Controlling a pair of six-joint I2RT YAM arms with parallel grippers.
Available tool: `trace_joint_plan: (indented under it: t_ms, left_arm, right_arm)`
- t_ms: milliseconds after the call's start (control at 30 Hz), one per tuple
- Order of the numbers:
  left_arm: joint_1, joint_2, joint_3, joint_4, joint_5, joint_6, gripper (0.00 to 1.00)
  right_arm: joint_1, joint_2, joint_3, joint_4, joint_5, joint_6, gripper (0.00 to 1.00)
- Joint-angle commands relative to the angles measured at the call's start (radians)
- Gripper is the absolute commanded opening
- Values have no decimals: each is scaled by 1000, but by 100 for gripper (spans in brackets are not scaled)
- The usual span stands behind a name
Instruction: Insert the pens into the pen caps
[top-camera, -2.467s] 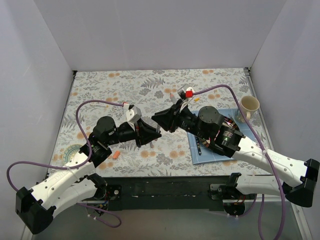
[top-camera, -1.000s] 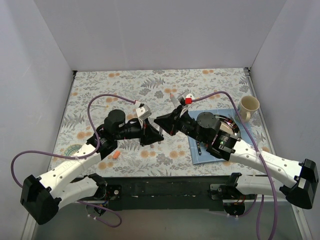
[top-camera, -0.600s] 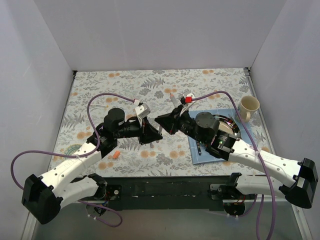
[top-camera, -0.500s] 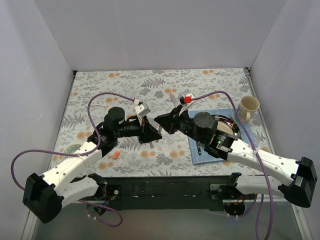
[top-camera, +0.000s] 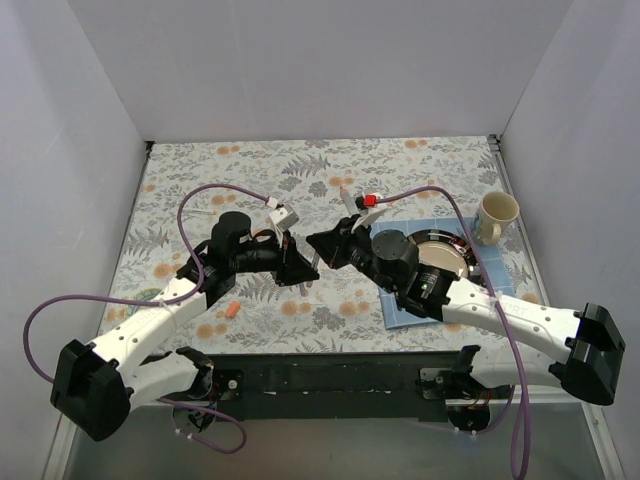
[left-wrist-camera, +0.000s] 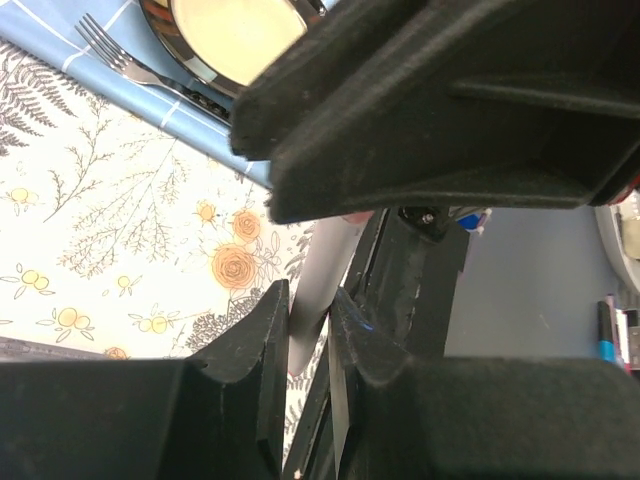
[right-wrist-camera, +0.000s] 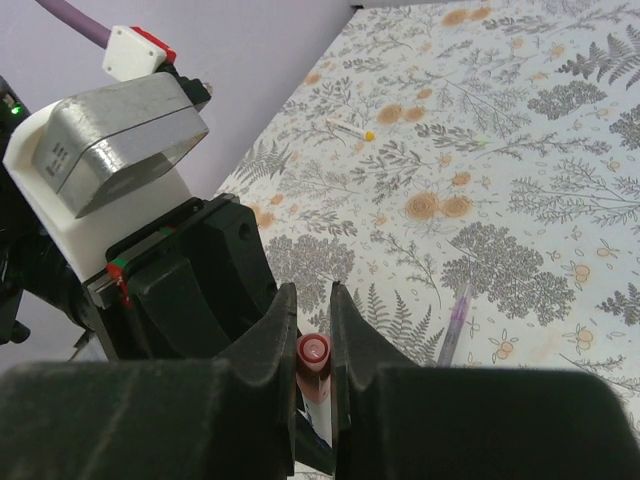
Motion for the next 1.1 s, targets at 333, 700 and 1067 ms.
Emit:
trace_joint_plan:
  t_ms: [333,700,1067]
  left_arm:
    - [121,-4,147,344,-178,-95,0]
    - [161,-16,116,379,-212,-115,0]
    - [201,8,160,379,-173,-150,0]
  right_arm:
    - [192,122,-135,-196,-180,69,1]
    - [206,128,-158,-185,-203,118,1]
    - [218,113,-222,-44,-304,46,1]
